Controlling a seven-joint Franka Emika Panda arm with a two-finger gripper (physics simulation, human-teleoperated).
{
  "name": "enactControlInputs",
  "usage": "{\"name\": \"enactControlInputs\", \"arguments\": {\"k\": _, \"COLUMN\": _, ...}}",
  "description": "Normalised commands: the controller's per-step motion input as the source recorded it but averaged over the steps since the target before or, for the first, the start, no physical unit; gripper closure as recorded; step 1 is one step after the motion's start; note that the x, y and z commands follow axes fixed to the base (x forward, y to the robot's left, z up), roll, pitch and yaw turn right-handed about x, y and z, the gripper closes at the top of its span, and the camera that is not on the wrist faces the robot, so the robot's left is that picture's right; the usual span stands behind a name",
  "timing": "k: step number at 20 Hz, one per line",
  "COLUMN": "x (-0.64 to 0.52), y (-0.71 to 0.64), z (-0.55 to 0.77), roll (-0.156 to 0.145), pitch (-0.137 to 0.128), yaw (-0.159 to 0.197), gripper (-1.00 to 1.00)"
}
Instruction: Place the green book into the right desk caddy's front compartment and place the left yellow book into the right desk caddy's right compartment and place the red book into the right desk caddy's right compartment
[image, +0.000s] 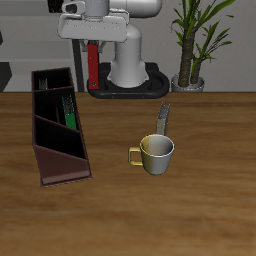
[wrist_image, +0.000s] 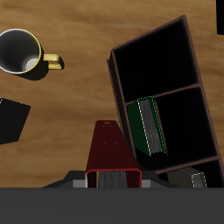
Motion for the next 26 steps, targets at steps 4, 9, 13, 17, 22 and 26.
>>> {"name": "enactControlInputs", "arguments": {"k": 4, "x": -0.39, "y": 0.00, "z": -0.06, "roll": 0.011, "pitch": -0.046, "yaw": 0.063, "gripper": 1.00}}
{"name": "enactControlInputs", "arguments": {"k": 9, "x": -0.44, "y": -0.17, "z": -0.14, "roll": 0.029, "pitch": -0.009, "yaw": 0.016, "gripper": 1.00}}
{"name": "enactControlInputs", "arguments": {"k": 13, "x": -0.32, "y": -0.14, "z": -0.18, "roll": 0.027, "pitch": 0.019, "yaw": 0.043, "gripper": 1.00}}
{"name": "enactControlInputs", "arguments": {"k": 17, "x": -0.26, "y": -0.22, "z": -0.07, "roll": 0.034, "pitch": 0.037, "yaw": 0.013, "gripper": 1.00}}
{"name": "enactControlInputs", "arguments": {"k": 22, "x": -0.11, "y": -0.19, "z": 0.01, "roll": 0.077, "pitch": 0.042, "yaw": 0.016, "gripper": 1.00}}
{"name": "enactControlInputs", "arguments": {"k": 26, "x": 0.08, "y": -0.59, "z": 0.01, "roll": 0.061, "pitch": 0.129, "yaw": -0.059, "gripper": 1.00}}
